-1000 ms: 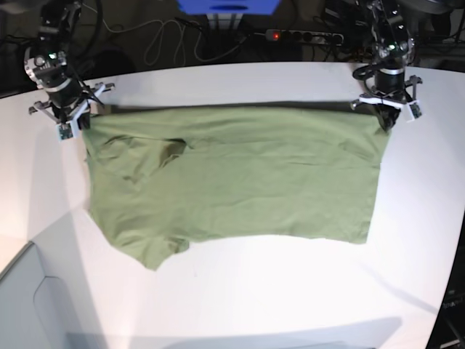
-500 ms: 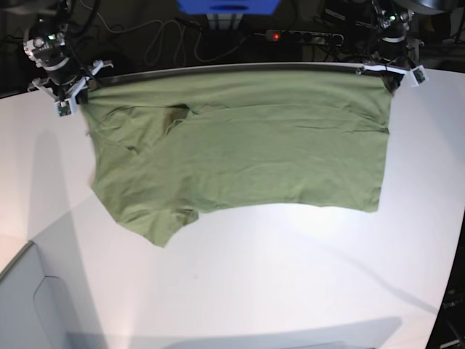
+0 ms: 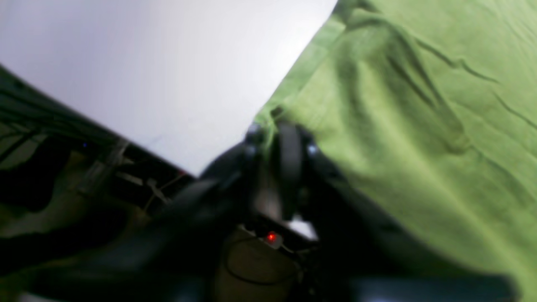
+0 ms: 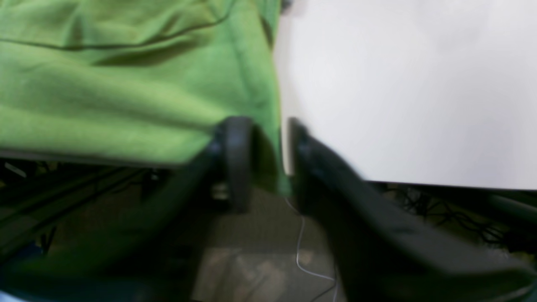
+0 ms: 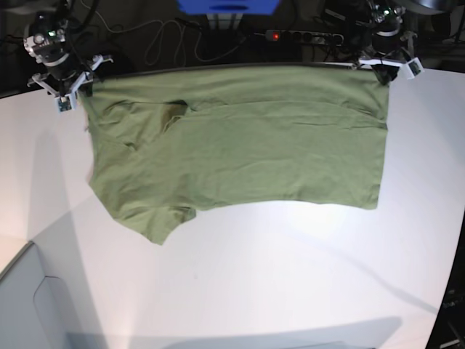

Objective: Fold the T-shirt properly
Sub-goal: 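Open both grippers and release the hem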

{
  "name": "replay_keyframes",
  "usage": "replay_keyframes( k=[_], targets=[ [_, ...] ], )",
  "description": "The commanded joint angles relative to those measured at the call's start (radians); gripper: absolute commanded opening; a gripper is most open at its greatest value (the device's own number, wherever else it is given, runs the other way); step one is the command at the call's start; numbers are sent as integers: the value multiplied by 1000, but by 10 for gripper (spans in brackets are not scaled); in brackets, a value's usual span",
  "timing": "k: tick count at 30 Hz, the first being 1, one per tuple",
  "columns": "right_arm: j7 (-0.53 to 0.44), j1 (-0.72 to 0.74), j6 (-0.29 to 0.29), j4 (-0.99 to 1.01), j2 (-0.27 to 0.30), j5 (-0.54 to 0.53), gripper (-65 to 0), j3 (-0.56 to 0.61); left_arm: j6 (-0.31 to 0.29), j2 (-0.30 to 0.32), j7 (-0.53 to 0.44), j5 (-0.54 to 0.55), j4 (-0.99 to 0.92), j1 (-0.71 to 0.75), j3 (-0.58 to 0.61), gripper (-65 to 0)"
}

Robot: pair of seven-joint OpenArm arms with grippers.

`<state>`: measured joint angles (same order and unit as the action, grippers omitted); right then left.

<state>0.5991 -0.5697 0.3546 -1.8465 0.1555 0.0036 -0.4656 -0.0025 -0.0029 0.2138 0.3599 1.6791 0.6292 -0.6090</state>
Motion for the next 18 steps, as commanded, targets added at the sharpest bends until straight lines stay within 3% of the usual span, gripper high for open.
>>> replay_keyframes(
  k=[1,3,5,10,18],
  targets=[
    [-15,-9,2,-18,13,-1,-356,-8,8,10,-27,4,22,17,-15,-467],
    [-23,-20,2,-25,14,-1,-264,-8,5,10,-27,15,22,19,-16,-425],
    [-24,-23,2,-45,14,-1,-223,-14,5,11,-27,49,22,25,-18,-399],
    [-17,-19,4,-120,9,-6,-222,-46,5,37,-27,121,88,64,-18,-383],
    [-14,37,4,-157,6,-7,-222,-23,5,59,-27,113,178,24,-21,-382]
  ],
)
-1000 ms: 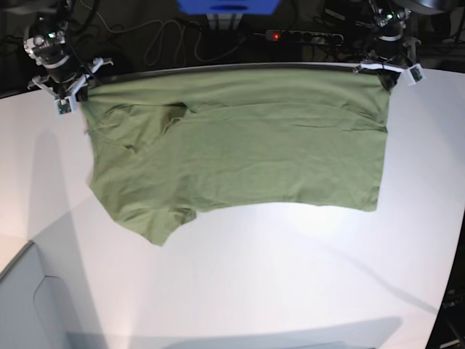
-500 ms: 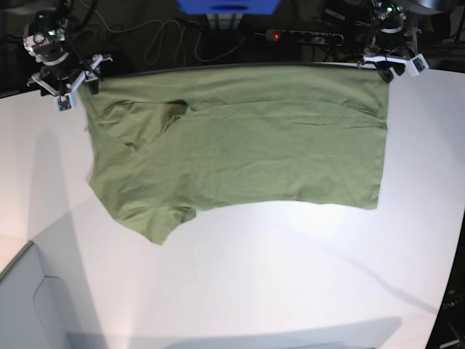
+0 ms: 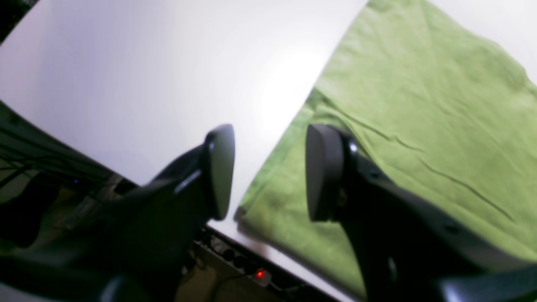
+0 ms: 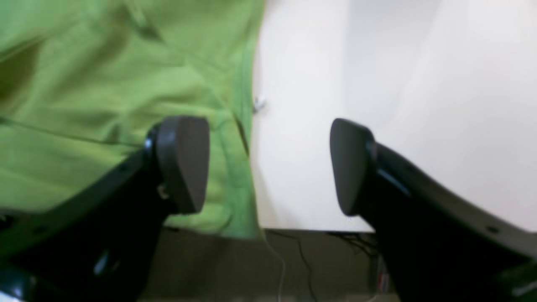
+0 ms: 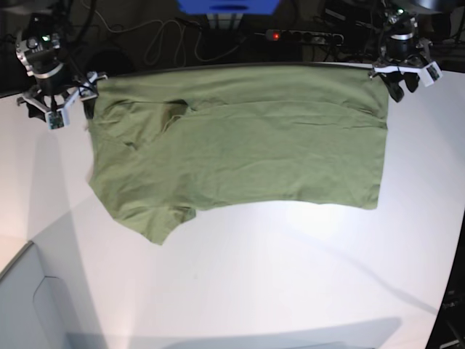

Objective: Fold the T-shirt properly
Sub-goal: 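Open both grippers and release the hem, then reach both grippers across the shirt toward the collar and sleeve edge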

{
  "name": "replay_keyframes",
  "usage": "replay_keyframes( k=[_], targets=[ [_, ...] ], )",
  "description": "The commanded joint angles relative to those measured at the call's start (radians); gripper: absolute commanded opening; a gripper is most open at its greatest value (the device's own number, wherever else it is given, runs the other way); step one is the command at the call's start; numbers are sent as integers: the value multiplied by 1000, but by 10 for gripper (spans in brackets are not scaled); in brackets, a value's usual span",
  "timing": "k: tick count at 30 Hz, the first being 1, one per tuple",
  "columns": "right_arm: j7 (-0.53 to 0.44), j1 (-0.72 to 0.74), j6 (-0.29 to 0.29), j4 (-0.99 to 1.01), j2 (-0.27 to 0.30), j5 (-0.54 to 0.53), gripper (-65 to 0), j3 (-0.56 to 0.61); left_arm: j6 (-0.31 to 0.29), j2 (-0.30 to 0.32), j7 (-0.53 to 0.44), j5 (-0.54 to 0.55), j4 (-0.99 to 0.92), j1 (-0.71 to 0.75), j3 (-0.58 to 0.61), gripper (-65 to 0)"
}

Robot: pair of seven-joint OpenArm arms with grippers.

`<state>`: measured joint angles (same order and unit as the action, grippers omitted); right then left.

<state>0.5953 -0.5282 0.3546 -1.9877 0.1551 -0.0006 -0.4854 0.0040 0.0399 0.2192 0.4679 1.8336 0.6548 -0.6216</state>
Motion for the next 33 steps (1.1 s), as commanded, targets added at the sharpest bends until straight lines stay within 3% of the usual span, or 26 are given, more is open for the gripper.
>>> replay_keyframes(
  k=[1,9,15,18,21,26,33],
  targets=[
    [-10,-2,4,-15,7,-3,-222,7,-2,28,-33,5,24,-22,-21,-382],
    [-21,1,4,-12,7,-5,-222,17,-3,131,-30,4,-68,-292,-25,-381],
    [-53,21,4,-15,-55,0,-222,-17,-5,196,122,4,-341,-602,-17,-381],
    [-51,23,4,-15,-68,1,-222,-26,-5,257,131,4,-483,-709,79,-381],
    [-53,24,4,-15,-68,1,-222,-26,-5,303,122,4,-565,-778,188,-381],
    [-50,50,4,-15,-70,1,-222,-22,-2,321,26,4,-651,-855,312,-381],
    [-48,52,4,-15,-68,1,-222,-17,1,320,3,4,-705,-864,372,-381]
  ],
)
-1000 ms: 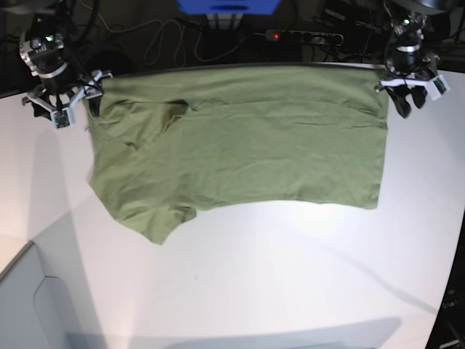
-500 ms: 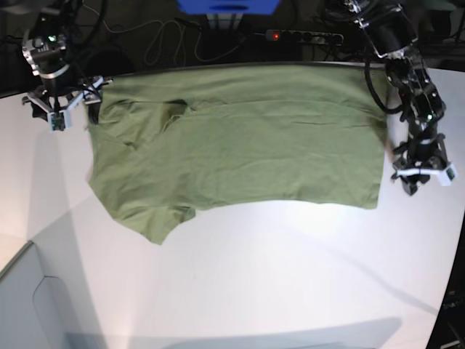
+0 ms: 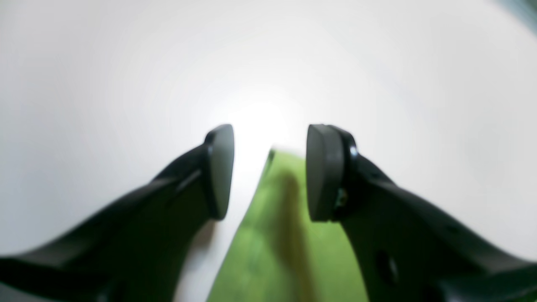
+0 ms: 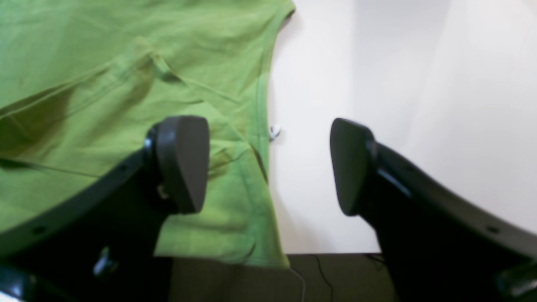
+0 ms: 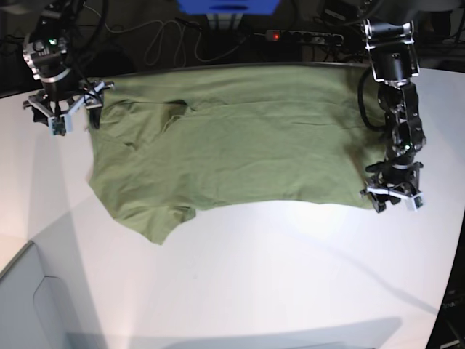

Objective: Fold the T-shirt properly
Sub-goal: 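Reach both grippers across the shirt toward the collar and sleeve edge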

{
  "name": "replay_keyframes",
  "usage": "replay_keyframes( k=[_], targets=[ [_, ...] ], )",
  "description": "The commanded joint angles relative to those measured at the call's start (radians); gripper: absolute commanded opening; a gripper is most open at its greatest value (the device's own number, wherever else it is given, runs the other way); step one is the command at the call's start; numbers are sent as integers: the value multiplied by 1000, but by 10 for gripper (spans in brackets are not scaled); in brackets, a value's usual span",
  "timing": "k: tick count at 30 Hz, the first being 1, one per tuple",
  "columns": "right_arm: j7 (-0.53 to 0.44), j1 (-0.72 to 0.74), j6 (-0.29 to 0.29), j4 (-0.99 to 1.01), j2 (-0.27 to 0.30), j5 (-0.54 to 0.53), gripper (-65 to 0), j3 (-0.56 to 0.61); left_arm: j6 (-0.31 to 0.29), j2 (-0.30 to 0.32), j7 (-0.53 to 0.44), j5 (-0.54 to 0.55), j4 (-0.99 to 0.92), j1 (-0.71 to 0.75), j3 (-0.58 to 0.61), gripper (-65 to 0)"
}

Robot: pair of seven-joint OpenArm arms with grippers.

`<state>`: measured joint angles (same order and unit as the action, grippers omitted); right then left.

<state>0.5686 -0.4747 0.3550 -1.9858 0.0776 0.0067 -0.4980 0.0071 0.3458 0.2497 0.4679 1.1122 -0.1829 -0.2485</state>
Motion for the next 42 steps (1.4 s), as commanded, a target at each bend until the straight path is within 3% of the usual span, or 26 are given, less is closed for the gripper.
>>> replay_keyframes(
  k=[1,5,11,18,22,26,42],
  targets=[
    [-22,6,3,-17,9,-6,-222,-3,0,11,-28,4,15,-23,-1,-381],
    [-22,11,3,-17,15,-6,-221,-3,1,8,-28,-4,13,-20,2,-381],
    [-22,11,3,-17,17,-6,-221,-4,1,-40,-29,-137,13,-30,-7,-381],
    [-22,11,3,-17,23,-6,-221,-9,1,-73,-29,-194,-40,-68,-7,-381],
    [-22,4,3,-17,35,-6,-221,-11,1,-66,-36,-197,-102,-99,-7,-381],
    [-22,8,3,-17,35,-6,-221,-11,1,-63,-102,-200,-105,-99,-2,-381],
    [-22,12,3,-17,35,-6,-221,-11,1,-63,-114,-200,-226,-125,2,-386]
  ],
)
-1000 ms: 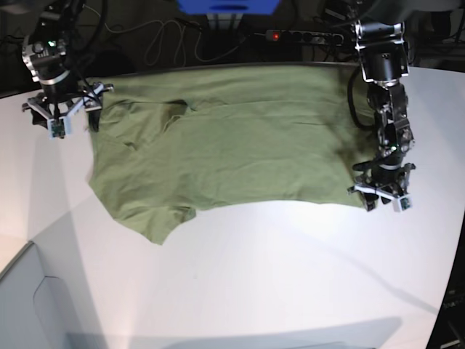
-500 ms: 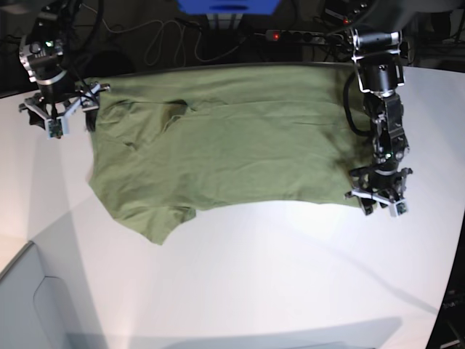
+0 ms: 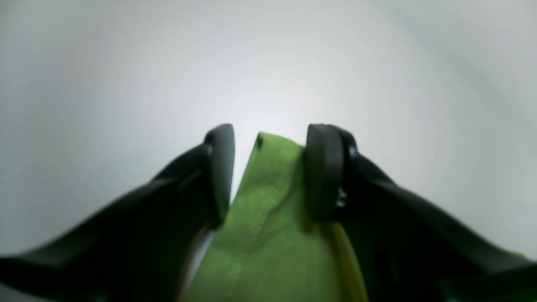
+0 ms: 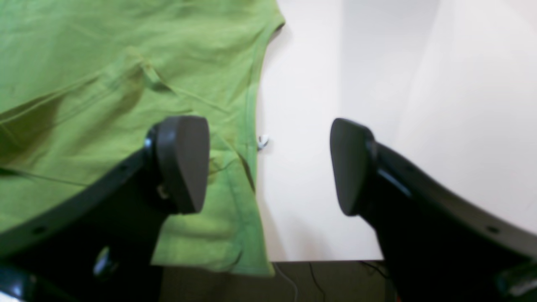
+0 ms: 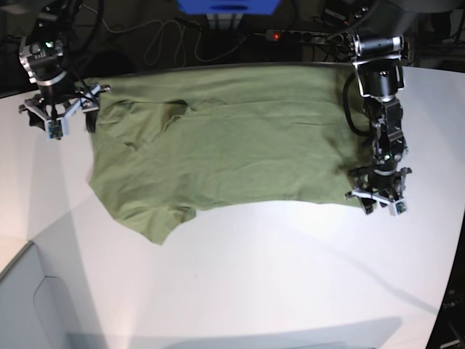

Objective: Fold the T-shirt properly
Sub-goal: 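Reach both grippers across the shirt toward the collar and sleeve edge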

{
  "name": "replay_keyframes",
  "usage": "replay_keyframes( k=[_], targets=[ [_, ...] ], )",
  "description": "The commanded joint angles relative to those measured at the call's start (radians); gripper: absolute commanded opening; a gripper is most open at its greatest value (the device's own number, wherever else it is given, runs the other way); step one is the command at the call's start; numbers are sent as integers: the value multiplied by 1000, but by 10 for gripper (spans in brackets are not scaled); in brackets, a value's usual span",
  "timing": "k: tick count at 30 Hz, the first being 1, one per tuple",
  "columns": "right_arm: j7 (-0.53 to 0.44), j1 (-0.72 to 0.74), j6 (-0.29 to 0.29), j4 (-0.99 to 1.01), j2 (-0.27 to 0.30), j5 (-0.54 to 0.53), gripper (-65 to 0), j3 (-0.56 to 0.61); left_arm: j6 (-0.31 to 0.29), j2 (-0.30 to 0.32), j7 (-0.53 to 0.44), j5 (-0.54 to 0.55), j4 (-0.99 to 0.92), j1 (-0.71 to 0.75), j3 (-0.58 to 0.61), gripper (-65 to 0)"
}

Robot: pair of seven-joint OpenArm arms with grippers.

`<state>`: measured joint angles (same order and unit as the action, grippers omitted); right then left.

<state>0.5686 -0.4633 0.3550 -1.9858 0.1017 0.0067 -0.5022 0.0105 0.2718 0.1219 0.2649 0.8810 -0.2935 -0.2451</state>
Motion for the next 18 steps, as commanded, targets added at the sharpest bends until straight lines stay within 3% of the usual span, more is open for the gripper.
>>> replay_keyframes(
  k=[1,4,9,13,15,18],
  targets=[
    [-22,7,3,-17,11,-6,-221,-6,-2,11,14,3,5,-14,-1,-387],
    [-14,50,3,-17,13,-4,-221,-6,-2,11,14,3,7,-14,-1,-438],
    [110,176,3,-17,45,-4,-218,21,-7,11,14,3,4,-11,-1,-561],
    [198,314,3,-5,82,-4,-216,76,-7,11,14,3,8,-9,-1,-601],
    [213,375,3,29,82,-3,-215,99,-7,11,14,3,8,-8,-1,-648],
    [202,452,3,138,83,-3,-215,132,-4,11,14,3,8,-8,-7,-650]
  ],
)
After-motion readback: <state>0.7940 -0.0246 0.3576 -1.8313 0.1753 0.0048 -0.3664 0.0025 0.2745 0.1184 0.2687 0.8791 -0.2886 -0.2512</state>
